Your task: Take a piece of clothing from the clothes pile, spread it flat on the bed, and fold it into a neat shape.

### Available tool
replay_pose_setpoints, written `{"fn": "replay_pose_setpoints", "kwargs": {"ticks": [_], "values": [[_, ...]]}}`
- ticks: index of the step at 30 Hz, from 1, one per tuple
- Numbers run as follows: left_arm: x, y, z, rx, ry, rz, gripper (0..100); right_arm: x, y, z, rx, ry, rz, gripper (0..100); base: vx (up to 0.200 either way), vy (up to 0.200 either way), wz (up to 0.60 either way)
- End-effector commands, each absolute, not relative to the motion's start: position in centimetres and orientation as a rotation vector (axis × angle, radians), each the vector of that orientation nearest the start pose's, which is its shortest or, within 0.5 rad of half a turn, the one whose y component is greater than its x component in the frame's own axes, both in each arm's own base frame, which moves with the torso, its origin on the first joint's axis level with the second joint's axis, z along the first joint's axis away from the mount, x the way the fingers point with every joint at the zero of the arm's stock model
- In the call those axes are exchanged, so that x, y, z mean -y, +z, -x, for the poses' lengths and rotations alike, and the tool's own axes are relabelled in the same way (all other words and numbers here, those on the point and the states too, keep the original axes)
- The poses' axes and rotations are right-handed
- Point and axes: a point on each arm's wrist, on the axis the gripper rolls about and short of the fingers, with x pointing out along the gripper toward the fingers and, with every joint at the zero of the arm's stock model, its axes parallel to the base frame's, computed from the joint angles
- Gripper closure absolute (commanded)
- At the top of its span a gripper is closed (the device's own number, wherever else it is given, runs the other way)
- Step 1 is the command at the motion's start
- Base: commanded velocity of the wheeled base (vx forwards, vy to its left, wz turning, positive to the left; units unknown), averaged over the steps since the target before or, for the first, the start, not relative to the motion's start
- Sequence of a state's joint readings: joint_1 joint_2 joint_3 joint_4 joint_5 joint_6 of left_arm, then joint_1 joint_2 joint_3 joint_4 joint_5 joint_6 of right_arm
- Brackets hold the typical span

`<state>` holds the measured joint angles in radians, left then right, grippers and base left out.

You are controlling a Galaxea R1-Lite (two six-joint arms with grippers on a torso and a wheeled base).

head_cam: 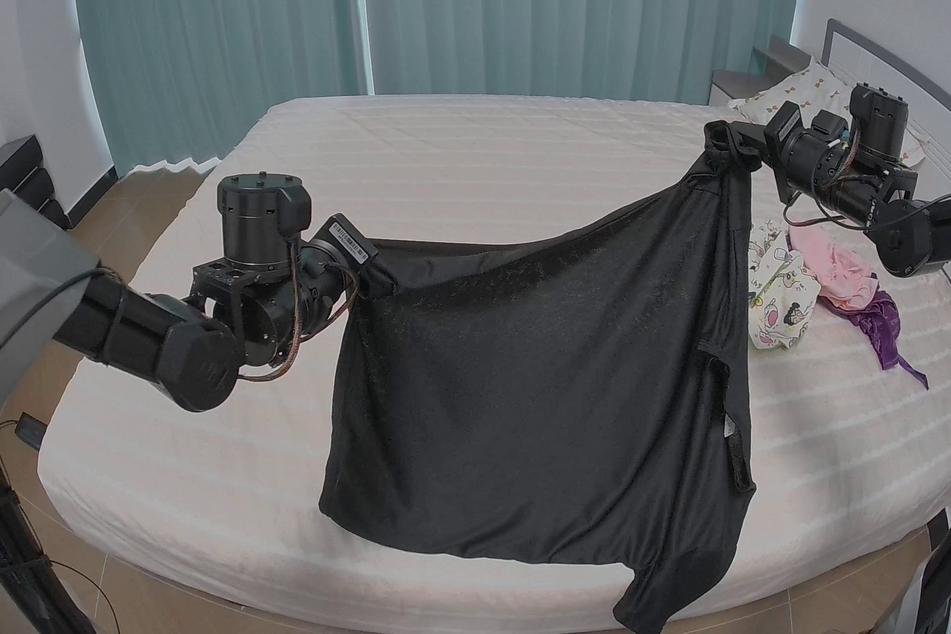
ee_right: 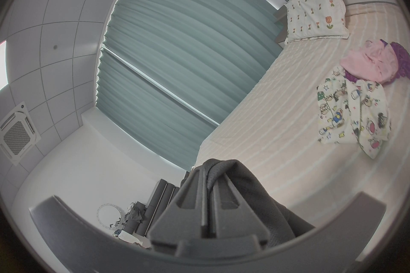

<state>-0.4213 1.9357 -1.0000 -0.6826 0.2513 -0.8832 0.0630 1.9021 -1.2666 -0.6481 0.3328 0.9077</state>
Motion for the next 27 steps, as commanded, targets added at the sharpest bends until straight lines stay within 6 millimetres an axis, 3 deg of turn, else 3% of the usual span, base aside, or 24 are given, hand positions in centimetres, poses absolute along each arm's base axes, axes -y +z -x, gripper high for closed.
{"fn": "replay_pose_setpoints", "kwargs": {"ticks": [1,8,13,14,15,20,27], "values": [[15.0,12.9,-37.3,-0.331,-0.008,0.779,100,-3.3,22.8,-40.9,-0.171,0.351,-0.895,100,0.200,0.000,0.00],[16.1,8.6,-39.7,-0.393,0.025,0.751,100,-4.1,19.9,-43.8,-0.215,0.336,-0.894,100,0.029,0.000,0.00],[16.6,6.7,-40.9,-0.416,0.036,0.742,100,-4.2,17.1,-45.4,-0.261,0.311,-0.900,100,0.000,0.000,0.00],[16.7,6.3,-41.3,-0.415,0.039,0.744,100,-4.2,16.5,-45.8,-0.269,0.305,-0.902,0,0.000,0.000,0.00],[16.6,6.2,-41.6,-0.411,0.041,0.745,0,-4.2,16.0,-46.1,-0.273,0.298,-0.904,0,0.000,0.000,0.00],[16.7,4.1,-42.7,-0.425,0.069,0.737,0,-4.3,11.9,-47.8,-0.304,0.177,-0.901,0,0.000,0.000,0.00],[15.8,4.1,-43.3,-0.391,0.117,0.736,0,-3.6,9.9,-49.8,-0.309,-0.002,-0.892,0,0.000,0.000,0.00]]}}
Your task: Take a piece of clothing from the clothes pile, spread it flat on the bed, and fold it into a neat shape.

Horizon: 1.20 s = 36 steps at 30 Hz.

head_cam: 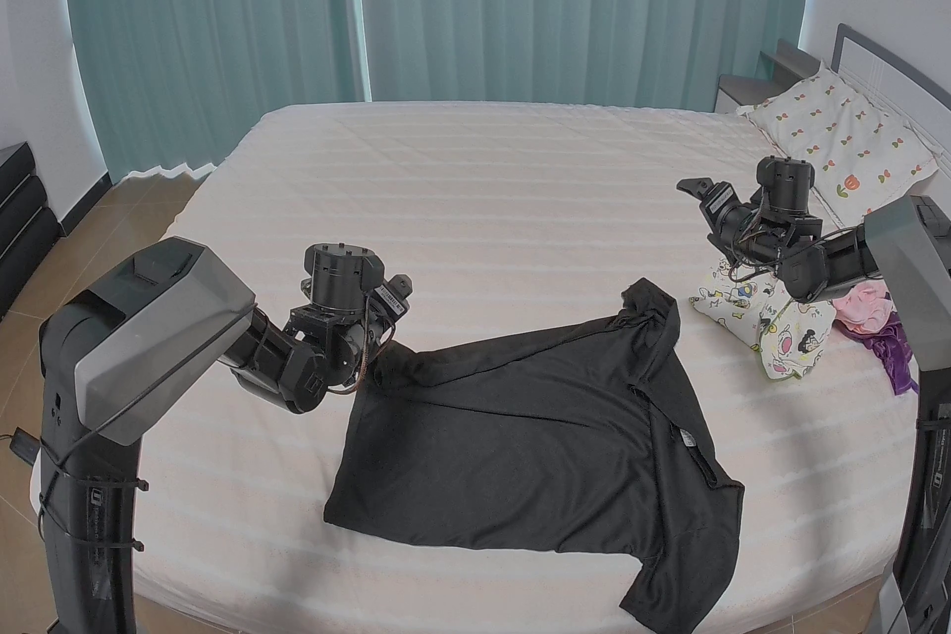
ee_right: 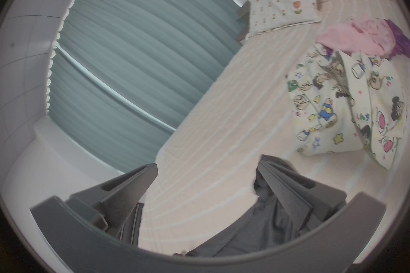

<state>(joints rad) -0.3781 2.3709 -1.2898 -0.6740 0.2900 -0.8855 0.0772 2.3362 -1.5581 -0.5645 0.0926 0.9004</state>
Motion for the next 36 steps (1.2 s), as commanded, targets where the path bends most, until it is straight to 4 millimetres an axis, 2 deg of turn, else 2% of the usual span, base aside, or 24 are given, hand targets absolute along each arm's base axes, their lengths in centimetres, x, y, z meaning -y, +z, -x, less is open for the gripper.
{"fn": "replay_pose_setpoints", "kwargs": {"ticks": [1,4,7,12,13,14,15,17,18,19,20,21,22,23,25,30,36], "values": [[15.6,4.2,-43.4,-0.387,0.123,0.735,0,-3.4,9.7,-49.8,-0.317,-0.026,-0.892,0,0.000,0.000,0.00],[15.2,4.4,-43.4,-0.385,0.130,0.734,0,-3.1,9.6,-49.5,-0.329,-0.038,-0.895,0,0.000,0.000,0.00],[14.9,4.8,-42.8,-0.391,0.135,0.732,0,-3.0,9.5,-48.3,-0.368,-0.049,-0.891,0,0.000,0.000,0.00],[14.1,5.7,-40.1,-0.431,0.138,0.724,0,-2.9,9.5,-45.2,-0.454,-0.044,-0.893,0,0.000,0.000,0.00],[13.9,5.8,-38.9,-0.449,0.141,0.718,0,-2.9,9.4,-43.9,-0.490,-0.039,-0.889,0,0.000,0.000,0.00],[13.8,5.8,-38.4,-0.458,0.142,0.714,0,-2.9,9.3,-43.3,-0.504,-0.038,-0.882,0,0.000,0.000,0.00],[13.3,6.0,-36.9,-0.477,0.145,0.711,0,-2.8,8.8,-41.7,-0.551,-0.039,-0.848,0,0.000,0.000,0.00],[12.8,5.7,-35.5,-0.503,0.145,0.713,0,-2.7,8.1,-40.1,-0.600,-0.041,-0.801,0,0.000,0.000,0.00],[12.8,5.7,-35.3,-0.507,0.144,0.714,0,-2.7,8.0,-39.9,-0.608,-0.041,-0.796,0,0.000,0.000,0.00],[12.5,5.4,-33.8,-0.532,0.135,0.736,0,-2.5,6.7,-38.2,-0.667,-0.042,-0.730,0,0.000,0.000,0.00],[12.5,5.4,-33.5,-0.535,0.134,0.742,0,-2.5,6.6,-37.9,-0.676,-0.040,-0.718,0,0.000,0.000,0.00],[12.0,4.9,-31.9,-0.567,0.130,0.776,0,-2.4,5.2,-36.4,-0.726,-0.032,-0.644,0,0.000,0.000,0.00],[12.0,4.9,-31.9,-0.567,0.130,0.776,0,-2.4,5.2,-36.4,-0.726,-0.032,-0.644,0,0.000,0.000,0.00],[11.8,4.4,-30.4,-0.594,0.128,0.800,0,-2.3,3.9,-35.1,-0.761,-0.020,-0.580,0,0.000,0.000,0.00],[11.6,3.7,-29.2,-0.613,0.134,0.822,0,-2.4,2.8,-34.1,-0.788,0.002,-0.513,0,0.000,0.000,0.00],[11.4,2.6,-27.6,-0.628,0.127,0.887,0,-3.4,0.9,-33.1,-0.853,0.051,-0.399,0,0.000,0.000,0.00],[11.3,1.9,-27.2,-0.666,0.101,0.918,0,-4.2,-0.8,-33.3,-0.893,0.052,-0.354,0,0.000,0.000,0.00]]}}
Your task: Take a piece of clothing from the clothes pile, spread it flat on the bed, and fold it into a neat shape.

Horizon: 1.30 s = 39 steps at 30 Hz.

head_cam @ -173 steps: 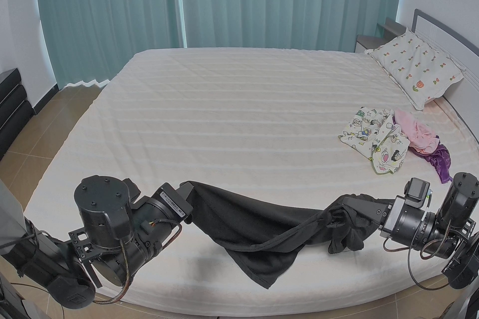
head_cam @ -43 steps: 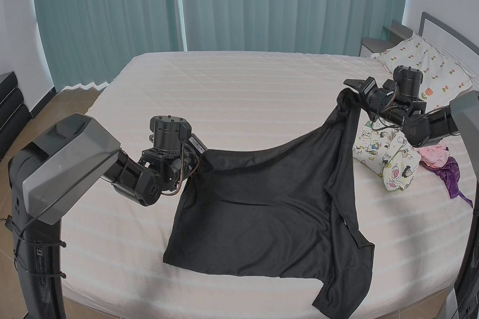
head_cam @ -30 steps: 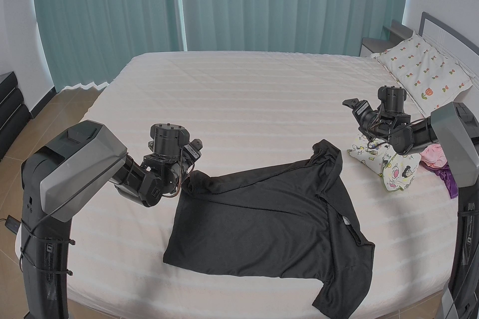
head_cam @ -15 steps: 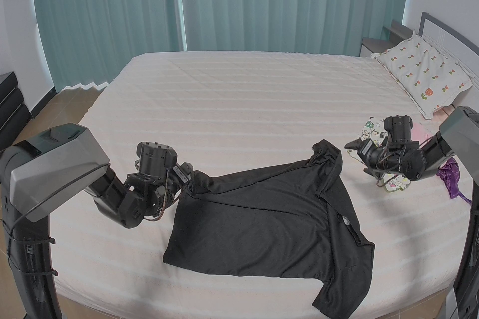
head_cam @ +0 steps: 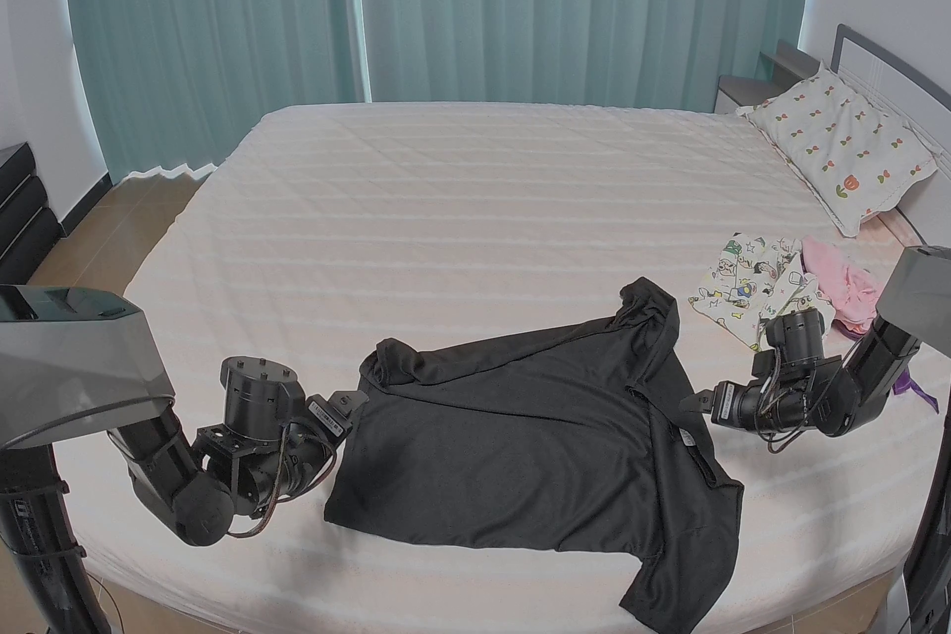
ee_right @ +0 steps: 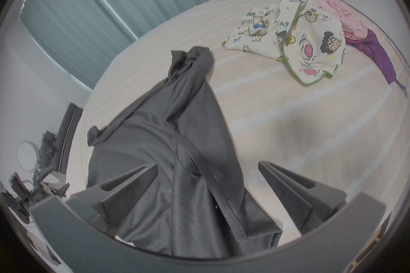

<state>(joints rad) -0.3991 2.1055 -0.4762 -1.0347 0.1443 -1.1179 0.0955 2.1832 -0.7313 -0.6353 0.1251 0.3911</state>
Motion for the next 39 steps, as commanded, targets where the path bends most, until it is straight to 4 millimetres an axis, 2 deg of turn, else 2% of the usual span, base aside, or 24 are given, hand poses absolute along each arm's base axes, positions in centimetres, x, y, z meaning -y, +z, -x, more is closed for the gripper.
{"fn": "replay_pose_setpoints", "kwargs": {"ticks": [1,7,8,11,16,23,24,27,33,34,39], "values": [[11.3,1.8,-27.2,-0.670,0.102,0.917,0,-4.4,-1.4,-33.4,-0.906,0.049,-0.339,0,0.000,0.000,0.00],[11.3,1.7,-27.2,-0.675,0.102,0.930,0,-4.5,-3.5,-34.4,-0.926,0.014,-0.255,0,0.000,0.000,0.00],[11.4,1.8,-27.2,-0.674,0.100,0.930,0,-4.4,-3.6,-34.4,-0.927,0.015,-0.245,100,0.000,0.000,0.00],[11.4,1.7,-27.3,-0.674,0.099,0.929,0,-4.3,-4.0,-34.7,-0.926,0.016,-0.220,100,0.000,0.000,0.00],[11.5,1.4,-27.4,-0.682,0.105,0.927,0,-3.7,-3.6,-35.0,-0.908,0.004,-0.229,100,0.000,0.000,0.00],[11.5,1.1,-27.5,-0.687,0.111,0.924,0,0.1,-2.3,-35.2,-0.849,-0.084,-0.285,100,0.000,0.000,0.00],[11.5,1.1,-27.5,-0.687,0.111,0.924,0,0.1,-2.3,-35.2,-0.849,-0.084,-0.285,100,0.000,0.000,0.00],[11.5,0.8,-27.5,-0.695,0.116,0.921,0,2.2,-1.8,-35.4,-0.824,-0.128,-0.316,100,0.000,0.000,0.00],[11.5,0.4,-27.5,-0.705,0.123,0.916,0,4.4,-2.4,-35.0,-0.838,-0.148,-0.368,100,0.000,0.000,0.00],[11.4,0.4,-27.5,-0.704,0.124,0.917,0,5.0,-2.6,-34.9,-0.841,-0.165,-0.375,0,0.000,0.000,0.00],[11.4,0.4,-27.5,-0.705,0.125,0.916,0,5.9,-2.7,-34.8,-0.836,-0.191,-0.391,0,0.000,0.000,0.00]]}}
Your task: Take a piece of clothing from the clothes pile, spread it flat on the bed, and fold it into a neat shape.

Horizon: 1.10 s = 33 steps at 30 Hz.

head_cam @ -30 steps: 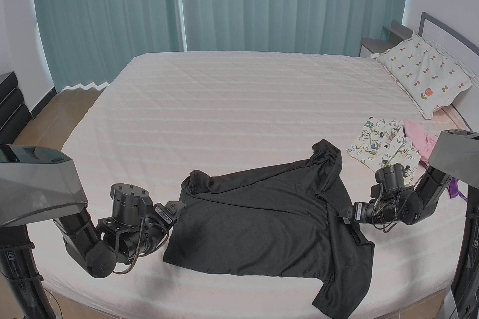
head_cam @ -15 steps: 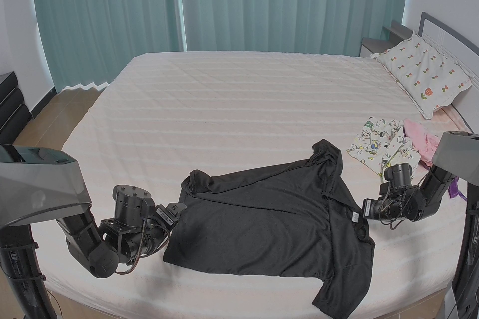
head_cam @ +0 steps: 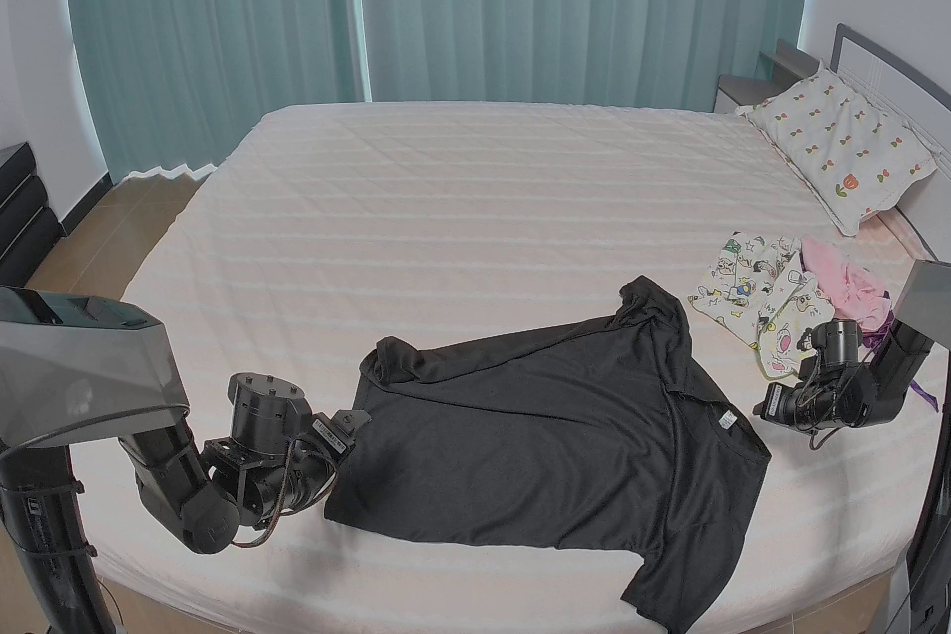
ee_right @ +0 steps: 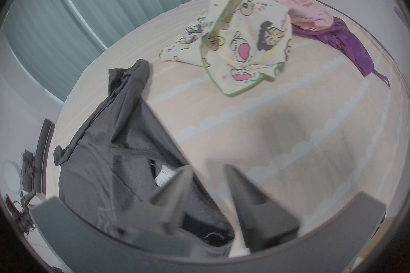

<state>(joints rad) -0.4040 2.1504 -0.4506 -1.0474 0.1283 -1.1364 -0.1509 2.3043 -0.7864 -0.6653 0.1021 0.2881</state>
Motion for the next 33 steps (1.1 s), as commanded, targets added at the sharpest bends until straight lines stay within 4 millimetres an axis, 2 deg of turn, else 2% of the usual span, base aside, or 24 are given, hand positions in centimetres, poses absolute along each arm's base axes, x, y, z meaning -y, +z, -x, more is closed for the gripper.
{"fn": "replay_pose_setpoints", "kwargs": {"ticks": [1,6,9,10,13,17,21,24,33], "values": [[11.4,0.4,-27.5,-0.705,0.125,0.916,0,6.5,-2.5,-34.8,-0.825,-0.209,-0.408,0,0.000,0.000,0.00],[11.4,0.4,-27.5,-0.706,0.126,0.915,0,6.6,-1.5,-34.7,-0.803,-0.182,-0.452,0,0.000,0.000,0.00],[11.4,0.4,-27.4,-0.708,0.127,0.915,0,5.4,-0.3,-34.8,-0.779,-0.138,-0.499,0,0.000,0.000,0.00],[11.4,0.4,-27.4,-0.708,0.127,0.915,0,3.7,0.1,-35.3,-0.769,-0.103,-0.520,0,0.000,0.000,0.00],[11.4,0.3,-27.4,-0.709,0.128,0.914,0,1.6,0.6,-36.2,-0.749,-0.060,-0.532,0,0.000,0.000,0.00],[11.4,0.3,-27.4,-0.711,0.129,0.913,0,-2.8,1.6,-37.6,-0.735,0.024,-0.588,0,0.000,0.000,0.00],[11.4,0.2,-27.4,-0.711,0.129,0.913,0,-5.9,1.0,-38.3,-0.795,0.048,-0.641,0,0.000,0.000,0.00],[11.4,-0.1,-27.4,-0.719,0.135,0.910,0,-6.7,0.0,-39.4,-0.836,0.009,-0.684,0,0.000,0.000,0.00],[11.4,-0.3,-27.5,-0.722,0.137,0.906,0,-6.3,-2.3,-40.9,-0.868,-0.087,-0.728,0,0.000,0.000,0.00]]}}
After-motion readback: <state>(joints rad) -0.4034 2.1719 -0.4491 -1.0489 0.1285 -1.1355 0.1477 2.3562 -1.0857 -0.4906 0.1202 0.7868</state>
